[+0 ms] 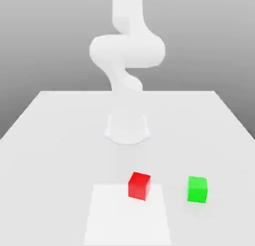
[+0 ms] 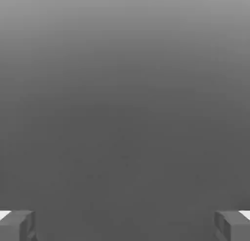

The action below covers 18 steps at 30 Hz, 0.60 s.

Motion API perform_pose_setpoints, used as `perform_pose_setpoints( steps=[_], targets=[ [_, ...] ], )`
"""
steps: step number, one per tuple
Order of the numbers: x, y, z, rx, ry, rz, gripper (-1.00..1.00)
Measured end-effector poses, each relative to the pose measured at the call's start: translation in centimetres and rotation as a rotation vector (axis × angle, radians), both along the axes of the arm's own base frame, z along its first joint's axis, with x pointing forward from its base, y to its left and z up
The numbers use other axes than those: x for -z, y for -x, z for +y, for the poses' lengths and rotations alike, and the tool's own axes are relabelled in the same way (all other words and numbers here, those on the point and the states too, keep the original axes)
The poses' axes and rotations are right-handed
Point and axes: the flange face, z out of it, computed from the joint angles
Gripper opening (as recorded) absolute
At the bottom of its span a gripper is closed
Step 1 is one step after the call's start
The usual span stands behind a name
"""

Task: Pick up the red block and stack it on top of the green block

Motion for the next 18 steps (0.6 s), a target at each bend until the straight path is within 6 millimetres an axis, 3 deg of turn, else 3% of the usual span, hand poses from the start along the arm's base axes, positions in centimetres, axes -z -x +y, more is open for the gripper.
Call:
perform_pose_setpoints(
  steps=[4, 9, 13, 18],
  targets=[
    [9.9, -3.5, 0.8, 0.047, -0.045, 0.149, 0.0],
    [22.4, -4.4, 1.8, 0.117, -0.084, 0.336, 0.0],
    [32.6, -2.4, 2.4, 0.185, -0.101, 0.495, 0.0],
    [45.0, 2.7, 2.9, 0.279, -0.104, 0.69, 0.0]
  ],
)
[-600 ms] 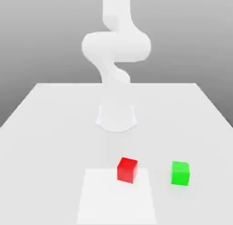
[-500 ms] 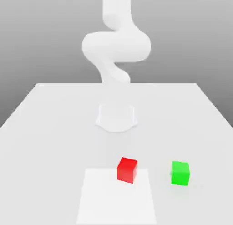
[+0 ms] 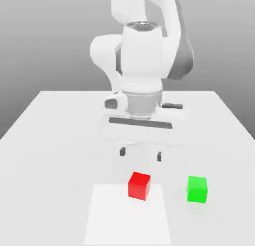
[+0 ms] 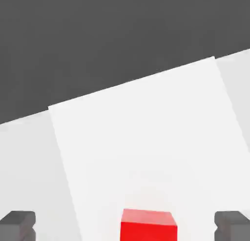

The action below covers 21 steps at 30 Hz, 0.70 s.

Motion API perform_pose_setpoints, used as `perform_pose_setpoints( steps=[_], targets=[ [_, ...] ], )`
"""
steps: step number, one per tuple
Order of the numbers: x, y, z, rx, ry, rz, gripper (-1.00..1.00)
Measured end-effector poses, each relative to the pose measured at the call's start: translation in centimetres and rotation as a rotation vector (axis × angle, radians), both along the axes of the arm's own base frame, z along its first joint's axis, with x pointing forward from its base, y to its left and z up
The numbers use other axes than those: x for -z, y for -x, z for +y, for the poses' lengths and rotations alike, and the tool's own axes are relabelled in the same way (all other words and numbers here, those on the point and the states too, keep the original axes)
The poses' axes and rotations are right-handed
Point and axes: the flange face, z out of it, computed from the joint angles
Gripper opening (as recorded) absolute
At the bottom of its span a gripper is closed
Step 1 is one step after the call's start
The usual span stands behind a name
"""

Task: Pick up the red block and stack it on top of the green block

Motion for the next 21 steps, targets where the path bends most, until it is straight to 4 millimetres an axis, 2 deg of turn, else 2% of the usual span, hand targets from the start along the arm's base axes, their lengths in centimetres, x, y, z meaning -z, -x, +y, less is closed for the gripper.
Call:
perform_pose_setpoints(
  steps=[2, 5, 6, 13, 20, 21],
  targets=[
    [2.6, 0.6, 0.0, 0.01, 0.001, 0.021, 0.0],
    [5.4, 0.9, 0.1, 0.011, 0.0, 0.027, 0.0],
    [6.3, 1.0, 0.1, 0.012, -0.001, 0.027, -1.0],
    [6.5, 1.0, 0.1, 0.012, 0.0, 0.026, -1.0],
    [1.3, 1.0, 0.1, 0.01, 0.001, 0.027, -1.0],
    [0.6, 0.9, 0.7, 0.005, 0.001, 0.027, -1.0]
  ],
)
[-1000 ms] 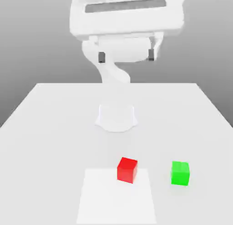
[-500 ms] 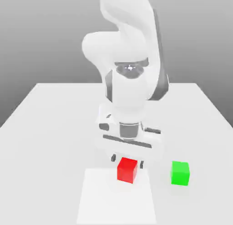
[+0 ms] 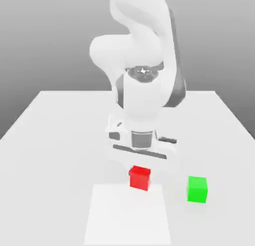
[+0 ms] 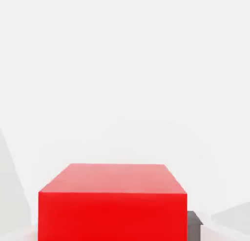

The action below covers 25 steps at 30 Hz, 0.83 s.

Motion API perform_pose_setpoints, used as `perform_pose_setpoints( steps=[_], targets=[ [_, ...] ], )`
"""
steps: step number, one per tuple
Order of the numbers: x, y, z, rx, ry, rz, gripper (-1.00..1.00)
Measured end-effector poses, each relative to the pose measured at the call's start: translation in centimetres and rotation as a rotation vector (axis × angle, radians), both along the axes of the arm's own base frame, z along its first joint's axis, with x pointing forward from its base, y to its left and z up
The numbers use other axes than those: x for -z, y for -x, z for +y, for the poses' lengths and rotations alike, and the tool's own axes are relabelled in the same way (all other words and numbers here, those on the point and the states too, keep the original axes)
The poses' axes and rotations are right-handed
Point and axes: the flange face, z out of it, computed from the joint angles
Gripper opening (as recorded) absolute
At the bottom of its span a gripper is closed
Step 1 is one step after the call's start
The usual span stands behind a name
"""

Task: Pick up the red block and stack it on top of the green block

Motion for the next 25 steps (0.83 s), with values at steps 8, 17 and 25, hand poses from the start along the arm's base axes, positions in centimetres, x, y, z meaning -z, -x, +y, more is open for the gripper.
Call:
perform_pose_setpoints(
  steps=[8, 17, 25],
  targets=[
    [-3.7, 0.1, 14.5, -0.091, 0.006, 0.0, -1.0],
    [-0.2, -0.1, 14.7, -0.092, 0.087, 0.009, -1.0],
    [2.3, 0.2, 15.0, -0.101, 0.076, 0.015, -1.0]
  ],
)
